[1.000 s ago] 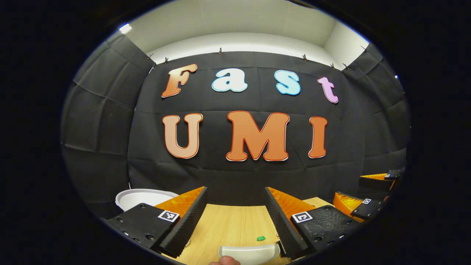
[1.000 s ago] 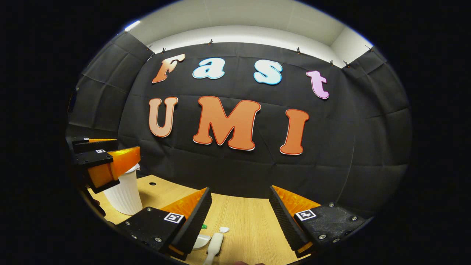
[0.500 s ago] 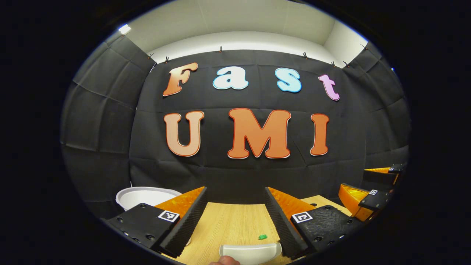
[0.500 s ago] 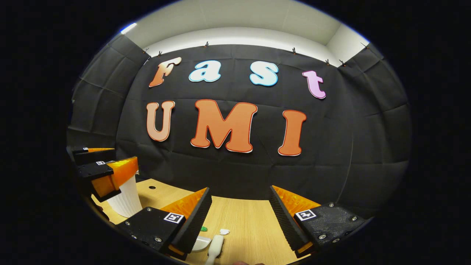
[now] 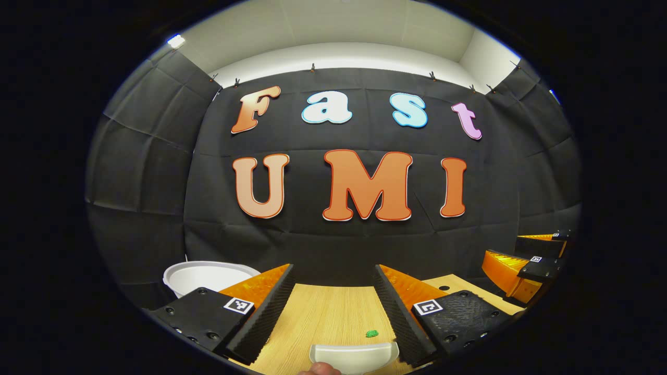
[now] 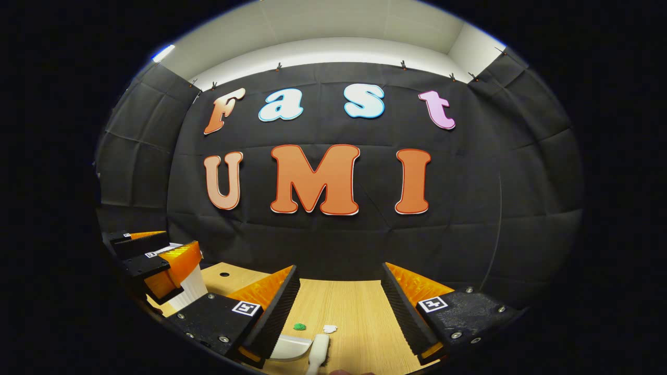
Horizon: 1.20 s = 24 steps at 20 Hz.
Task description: Pick up the small broom and dustpan from the desktop, sweep the trash into the dustpan with the broom, and then empty the trash into the garbage bin.
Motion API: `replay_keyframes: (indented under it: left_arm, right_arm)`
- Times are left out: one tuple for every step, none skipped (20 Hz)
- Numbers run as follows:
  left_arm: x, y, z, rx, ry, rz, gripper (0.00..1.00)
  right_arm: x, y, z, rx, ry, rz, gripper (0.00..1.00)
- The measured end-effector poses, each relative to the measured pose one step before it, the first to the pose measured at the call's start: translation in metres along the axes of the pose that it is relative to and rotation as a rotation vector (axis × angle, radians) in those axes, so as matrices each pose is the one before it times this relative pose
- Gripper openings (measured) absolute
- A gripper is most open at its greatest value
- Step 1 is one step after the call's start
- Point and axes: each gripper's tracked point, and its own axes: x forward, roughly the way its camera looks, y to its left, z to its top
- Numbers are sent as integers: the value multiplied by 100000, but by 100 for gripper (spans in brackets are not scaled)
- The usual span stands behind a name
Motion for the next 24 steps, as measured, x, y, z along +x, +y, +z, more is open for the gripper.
replay_keyframes:
  left_arm:
    - [22,-2,45,214,-125,96,95]
    - [-26,-15,-179,325,61,234,95]
    - [80,23,-6,361,237,246,95]
    - [39,-160,-237,57,425,-382,95]
    - [20,-198,-185,239,679,-416,95]
    - [-54,20,-193,372,375,-86,95]
    - [59,-137,47,267,207,-258,95]
    - [28,72,-88,340,27,277,95]
    - [28,3,78,36,41,94,95]
    - [-96,158,-57,-112,-405,510,95]
    - [45,110,180,-38,-192,115,95]
    - [88,92,-81,117,-242,224,95]
    - [-36,-45,23,15,94,-140,95]
    - [37,-80,-80,-229,14,-151,95]
    - [85,-129,-103,-22,265,-97,95]
    - [58,7,-124,31,37,-54,95]
    - [46,79,-12,433,172,471,95]
    - [73,195,-183,481,266,395,95]
    - [-32,35,-45,-150,213,-18,95]
    - [208,-169,-195,-72,591,36,95]
    - [8,25,-151,-277,212,-65,95]
    - [19,-27,-86,-119,255,-317,95]
    - [70,126,43,-12,-95,65,95]
    - [186,16,-280,6,421,-399,95]
  right_arm:
    - [18,-53,-256,494,944,28,94]
    - [-15,-69,-149,117,671,-334,94]
    - [64,-32,-119,-58,306,-237,94]
    - [4,-67,-97,-101,388,-152,94]
    - [39,8,-147,-268,397,-67,94]
    - [89,-59,-186,-379,322,-149,94]
    - [-47,-31,0,-338,109,-18,94]
    - [11,40,-110,-421,263,-65,94]
    - [27,30,-169,-453,512,159,94]
    - [4,44,-108,-228,374,243,94]
    - [-6,-7,134,-41,-397,-13,94]
    - [6,-43,119,104,-269,-93,94]
    - [-3,-12,73,-59,-149,117,94]
    - [26,-33,-62,-190,-59,-142,94]
    - [55,-90,-92,-182,245,-99,94]
    - [76,52,-239,219,649,98,94]
    - [106,-51,-138,183,536,25,94]
    - [1,-119,-63,-38,239,-187,94]
    - [62,-75,-35,-262,144,-185,94]
    - [-92,-51,-61,-369,-45,-189,94]
    - [165,-43,-17,-472,168,-147,94]
    - [1,40,-142,-162,356,-85,94]
    - [9,201,-164,260,628,532,94]
    - [58,248,-243,46,647,340,94]
